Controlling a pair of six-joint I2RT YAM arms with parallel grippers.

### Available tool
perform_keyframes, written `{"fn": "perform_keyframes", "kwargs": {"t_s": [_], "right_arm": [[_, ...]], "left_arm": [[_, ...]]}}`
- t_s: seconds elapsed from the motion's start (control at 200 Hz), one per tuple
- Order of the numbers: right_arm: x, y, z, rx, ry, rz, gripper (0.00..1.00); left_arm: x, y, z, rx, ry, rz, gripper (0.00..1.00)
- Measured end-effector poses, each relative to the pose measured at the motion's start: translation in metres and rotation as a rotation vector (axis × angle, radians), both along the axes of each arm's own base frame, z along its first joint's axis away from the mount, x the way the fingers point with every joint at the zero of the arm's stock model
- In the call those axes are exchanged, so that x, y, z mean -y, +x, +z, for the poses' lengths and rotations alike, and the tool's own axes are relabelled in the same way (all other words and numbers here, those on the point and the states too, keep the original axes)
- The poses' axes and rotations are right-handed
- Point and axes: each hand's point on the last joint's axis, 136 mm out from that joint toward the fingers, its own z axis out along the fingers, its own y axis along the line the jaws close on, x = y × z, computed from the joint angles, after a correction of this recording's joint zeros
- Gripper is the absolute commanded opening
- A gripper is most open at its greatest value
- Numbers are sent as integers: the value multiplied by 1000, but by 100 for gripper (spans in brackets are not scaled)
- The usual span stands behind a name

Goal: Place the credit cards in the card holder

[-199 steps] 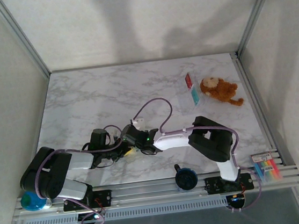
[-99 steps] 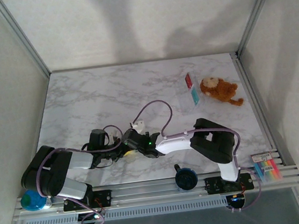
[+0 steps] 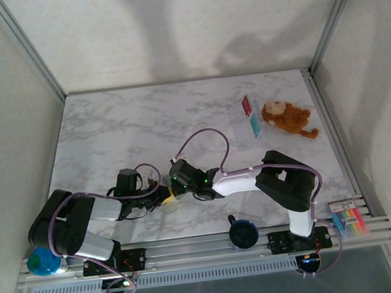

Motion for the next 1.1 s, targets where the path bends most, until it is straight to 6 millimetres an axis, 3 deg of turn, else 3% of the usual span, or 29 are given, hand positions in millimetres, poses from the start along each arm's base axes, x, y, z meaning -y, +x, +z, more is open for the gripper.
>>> {"fn": "perform_keyframes", "kwargs": {"t_s": [0.836, 1.101], "right_arm": [[9, -7, -6, 190, 98, 147, 0], [8, -9, -11, 263, 49, 141, 0]], "left_arm": [[-1, 0, 0, -4, -2, -1, 0], [-1, 0, 0, -16, -4, -6, 0]]}}
